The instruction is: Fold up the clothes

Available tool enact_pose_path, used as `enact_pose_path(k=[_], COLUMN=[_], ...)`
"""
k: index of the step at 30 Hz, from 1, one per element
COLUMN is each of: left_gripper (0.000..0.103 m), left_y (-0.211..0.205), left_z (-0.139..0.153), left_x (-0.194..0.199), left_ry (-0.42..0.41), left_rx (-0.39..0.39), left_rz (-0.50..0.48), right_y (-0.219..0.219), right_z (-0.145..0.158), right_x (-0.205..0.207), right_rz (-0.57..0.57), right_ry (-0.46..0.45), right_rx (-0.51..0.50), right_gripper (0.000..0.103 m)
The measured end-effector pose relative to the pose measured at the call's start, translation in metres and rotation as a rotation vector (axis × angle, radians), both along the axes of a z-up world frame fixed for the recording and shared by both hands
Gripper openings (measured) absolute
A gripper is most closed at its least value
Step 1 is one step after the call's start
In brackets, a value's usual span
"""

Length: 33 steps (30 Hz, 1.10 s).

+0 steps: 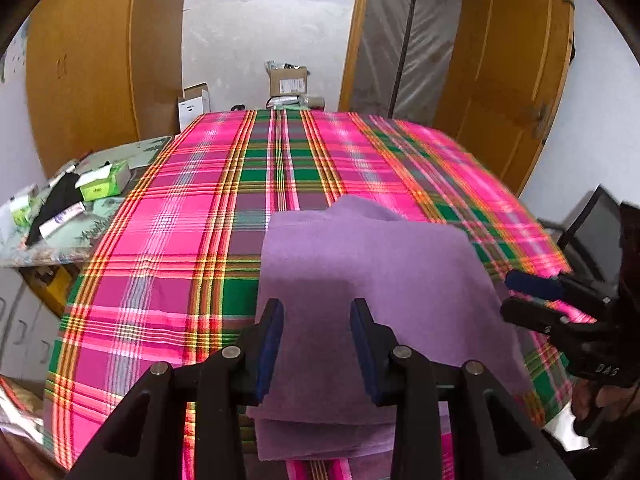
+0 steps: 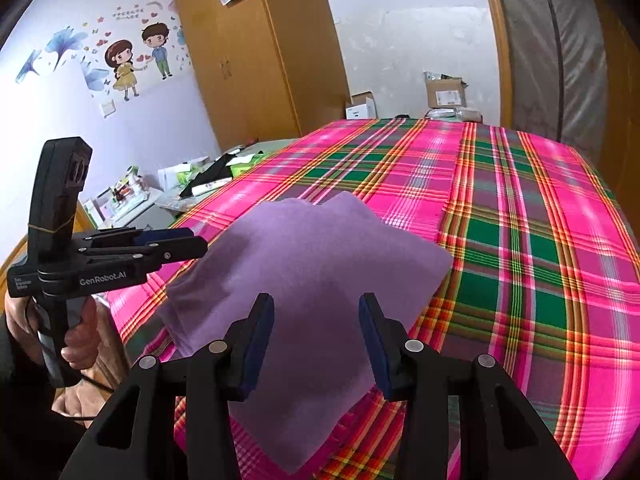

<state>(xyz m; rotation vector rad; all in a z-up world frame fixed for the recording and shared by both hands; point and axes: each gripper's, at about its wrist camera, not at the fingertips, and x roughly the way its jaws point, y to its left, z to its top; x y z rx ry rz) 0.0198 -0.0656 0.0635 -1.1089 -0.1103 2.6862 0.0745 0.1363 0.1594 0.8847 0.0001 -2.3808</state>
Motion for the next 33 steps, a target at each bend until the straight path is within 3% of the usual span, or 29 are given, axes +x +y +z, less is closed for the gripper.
enact_pose_path(k=[4, 10, 19, 25, 33], left_gripper=[0.035, 0.036, 0.036, 0.036, 0.036], left_y=[-0.010, 0.000, 0.019, 0.022, 0.013], left_z=[0.002, -0.001, -0.002, 0.002, 0.001], left_x=[0.003, -0.001, 0.002, 0.002, 0.003], left_ry=[0.024, -0.002, -0.002, -0.008, -0.014], left_rx=[0.039, -0.083, -0.195, -0.174, -0.078], left_rz=[0.025, 0.064, 0.046, 0.041, 0.018], right_y=[0.000, -0.006, -0.005, -0.005, -0.004], right_z=[0.000, 0.002, 0.003, 0.003, 0.003], right_x=[-0.001, 0.003, 0.003, 0.002, 0.002], right_rz=[0.002, 0.014, 0.016, 0.016, 0.011], right_ry=[0.001, 0.007, 0.010, 0.011, 0.012], right_rx=[-0.006, -0.004, 0.002, 0.003, 0.002], right_gripper=[0.046, 0.046, 0.046, 0.046, 0.046])
